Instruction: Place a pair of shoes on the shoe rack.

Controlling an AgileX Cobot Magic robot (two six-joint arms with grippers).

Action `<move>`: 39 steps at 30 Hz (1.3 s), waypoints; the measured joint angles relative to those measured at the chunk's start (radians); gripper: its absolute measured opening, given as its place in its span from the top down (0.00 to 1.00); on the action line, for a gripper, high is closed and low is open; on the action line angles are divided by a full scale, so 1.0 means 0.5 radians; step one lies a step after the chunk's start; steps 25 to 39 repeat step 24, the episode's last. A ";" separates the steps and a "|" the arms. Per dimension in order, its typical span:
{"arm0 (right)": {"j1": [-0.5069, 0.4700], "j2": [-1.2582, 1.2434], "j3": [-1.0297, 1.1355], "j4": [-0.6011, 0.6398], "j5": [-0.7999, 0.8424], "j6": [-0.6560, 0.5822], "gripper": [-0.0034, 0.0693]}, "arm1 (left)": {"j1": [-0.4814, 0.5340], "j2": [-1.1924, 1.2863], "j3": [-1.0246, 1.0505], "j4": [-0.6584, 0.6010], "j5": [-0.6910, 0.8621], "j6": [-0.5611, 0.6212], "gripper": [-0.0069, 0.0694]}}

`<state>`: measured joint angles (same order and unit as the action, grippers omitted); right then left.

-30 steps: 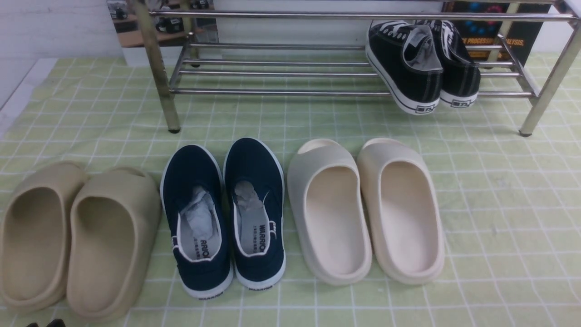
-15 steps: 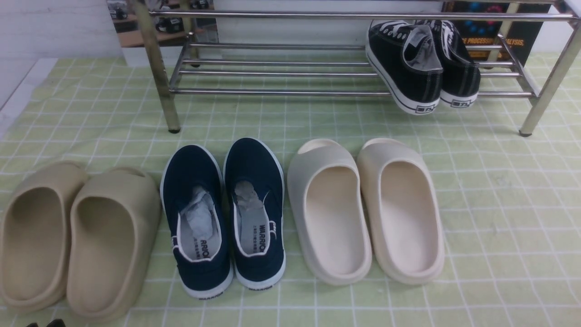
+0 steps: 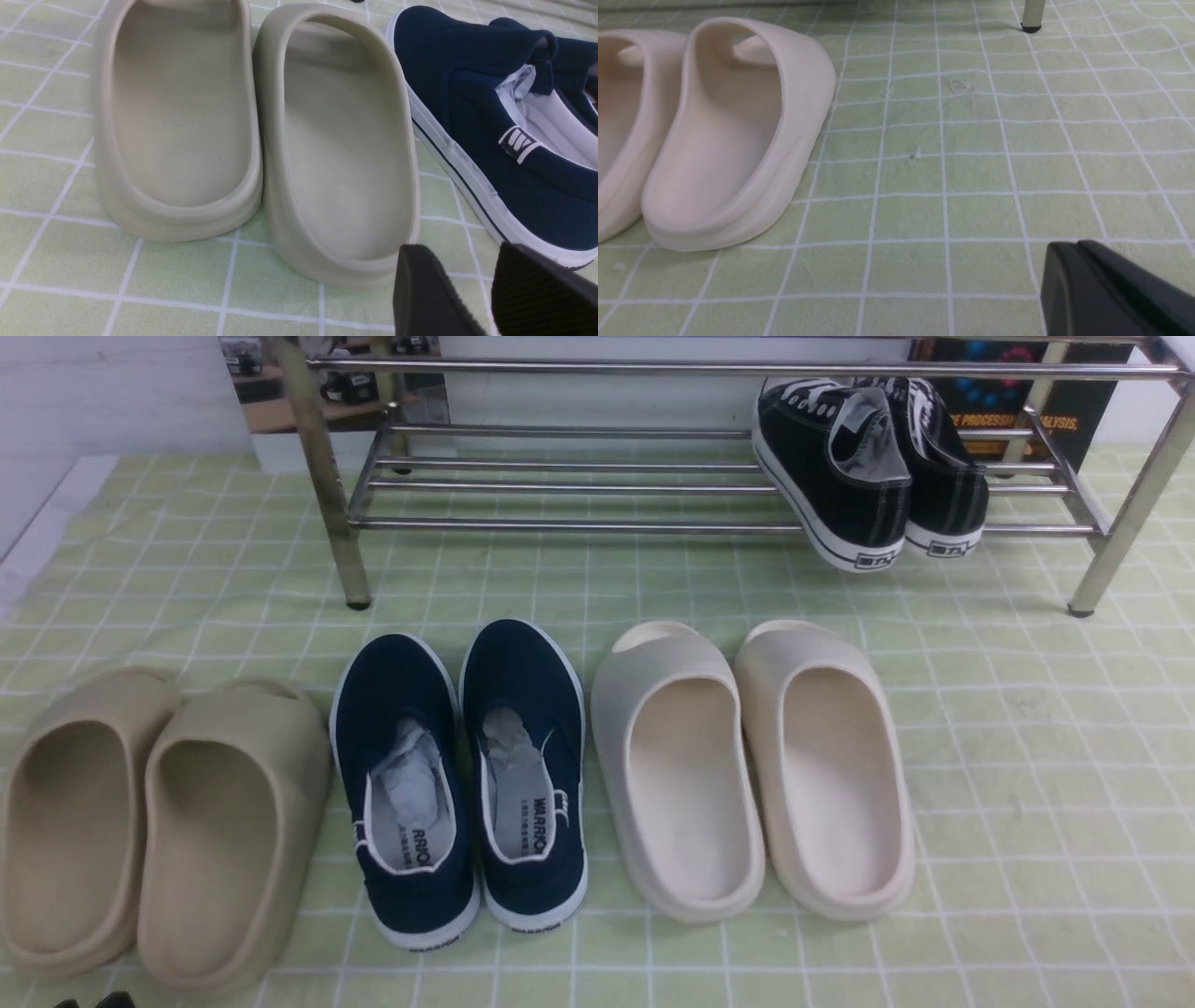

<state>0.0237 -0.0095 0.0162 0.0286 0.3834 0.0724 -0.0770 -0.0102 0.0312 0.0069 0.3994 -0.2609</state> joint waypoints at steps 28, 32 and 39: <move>0.000 0.000 0.000 0.000 0.000 0.000 0.86 | 0.000 0.000 0.000 0.000 0.000 0.000 0.60; 0.000 0.000 0.000 0.000 0.000 0.000 0.86 | 0.000 0.000 0.000 0.000 0.000 0.000 0.60; 0.000 0.000 0.000 0.000 0.000 0.000 0.86 | 0.000 0.000 0.000 0.000 0.000 0.000 0.60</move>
